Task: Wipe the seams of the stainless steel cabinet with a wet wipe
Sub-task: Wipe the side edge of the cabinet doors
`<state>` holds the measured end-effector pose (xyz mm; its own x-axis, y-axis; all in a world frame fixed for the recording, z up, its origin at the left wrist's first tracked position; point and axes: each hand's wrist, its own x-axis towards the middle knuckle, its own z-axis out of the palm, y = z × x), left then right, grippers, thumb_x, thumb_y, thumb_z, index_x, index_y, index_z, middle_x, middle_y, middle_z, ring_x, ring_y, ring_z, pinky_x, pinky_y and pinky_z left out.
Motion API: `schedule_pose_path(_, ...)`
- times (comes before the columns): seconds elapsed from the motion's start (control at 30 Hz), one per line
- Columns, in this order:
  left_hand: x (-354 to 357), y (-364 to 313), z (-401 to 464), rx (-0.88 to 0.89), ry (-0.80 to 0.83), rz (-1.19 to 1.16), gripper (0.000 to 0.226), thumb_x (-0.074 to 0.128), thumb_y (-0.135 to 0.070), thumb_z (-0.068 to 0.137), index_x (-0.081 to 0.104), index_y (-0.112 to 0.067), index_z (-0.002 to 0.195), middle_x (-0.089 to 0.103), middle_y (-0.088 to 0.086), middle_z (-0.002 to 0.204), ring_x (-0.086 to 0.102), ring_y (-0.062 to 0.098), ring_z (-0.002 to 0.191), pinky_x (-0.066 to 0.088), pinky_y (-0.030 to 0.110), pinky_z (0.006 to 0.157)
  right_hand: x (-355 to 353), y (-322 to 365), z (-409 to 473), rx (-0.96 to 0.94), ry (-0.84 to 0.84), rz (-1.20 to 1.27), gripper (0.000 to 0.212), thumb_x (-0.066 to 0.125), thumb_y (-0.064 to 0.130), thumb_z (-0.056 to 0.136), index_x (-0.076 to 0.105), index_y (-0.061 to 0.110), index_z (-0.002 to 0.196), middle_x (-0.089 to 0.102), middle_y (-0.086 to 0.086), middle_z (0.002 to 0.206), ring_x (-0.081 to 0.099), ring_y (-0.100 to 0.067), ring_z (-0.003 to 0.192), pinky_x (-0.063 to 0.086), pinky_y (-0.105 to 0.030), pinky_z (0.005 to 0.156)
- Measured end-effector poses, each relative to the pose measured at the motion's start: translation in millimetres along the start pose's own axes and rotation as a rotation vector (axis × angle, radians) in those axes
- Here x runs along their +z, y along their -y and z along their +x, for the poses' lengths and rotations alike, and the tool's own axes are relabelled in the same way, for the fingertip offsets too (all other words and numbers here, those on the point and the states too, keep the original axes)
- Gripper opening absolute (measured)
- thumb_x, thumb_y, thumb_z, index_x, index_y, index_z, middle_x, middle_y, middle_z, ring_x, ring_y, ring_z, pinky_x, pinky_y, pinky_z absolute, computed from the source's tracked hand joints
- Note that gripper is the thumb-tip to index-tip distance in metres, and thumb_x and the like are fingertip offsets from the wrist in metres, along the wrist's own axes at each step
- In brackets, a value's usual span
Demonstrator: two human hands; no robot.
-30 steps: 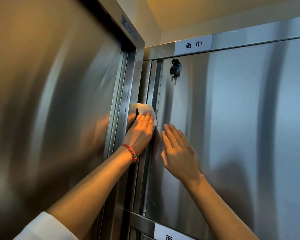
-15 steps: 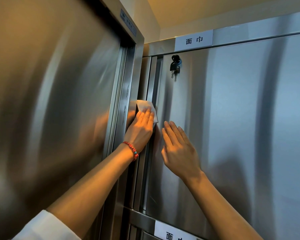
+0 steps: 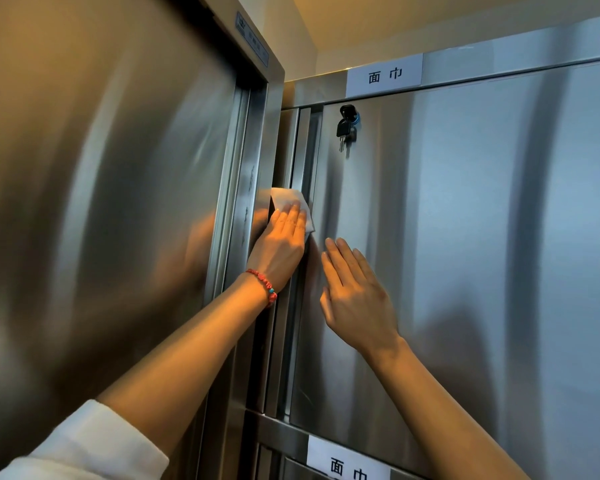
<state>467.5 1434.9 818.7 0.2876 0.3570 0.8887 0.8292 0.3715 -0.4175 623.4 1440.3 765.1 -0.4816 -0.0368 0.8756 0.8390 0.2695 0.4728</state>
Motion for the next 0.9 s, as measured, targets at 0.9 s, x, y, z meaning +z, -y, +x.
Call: schedule_pose_path(0.9, -1, 8, 10, 0.003, 0.041, -0.101, 0.051, 0.021, -0.009, 0.102, -0.003, 0.007, 0.144, 0.002, 0.025, 0.153, 0.003, 0.034, 0.143, -0.002, 0.04, 0.114, -3, 0, 17, 0.06, -0.068, 0.083, 0.05, 0.067, 0.02, 0.081, 0.057, -0.001, 0.126, 0.052, -0.018, 0.134, 0.046, -0.031, 0.128, 0.033, -0.046, 0.107)
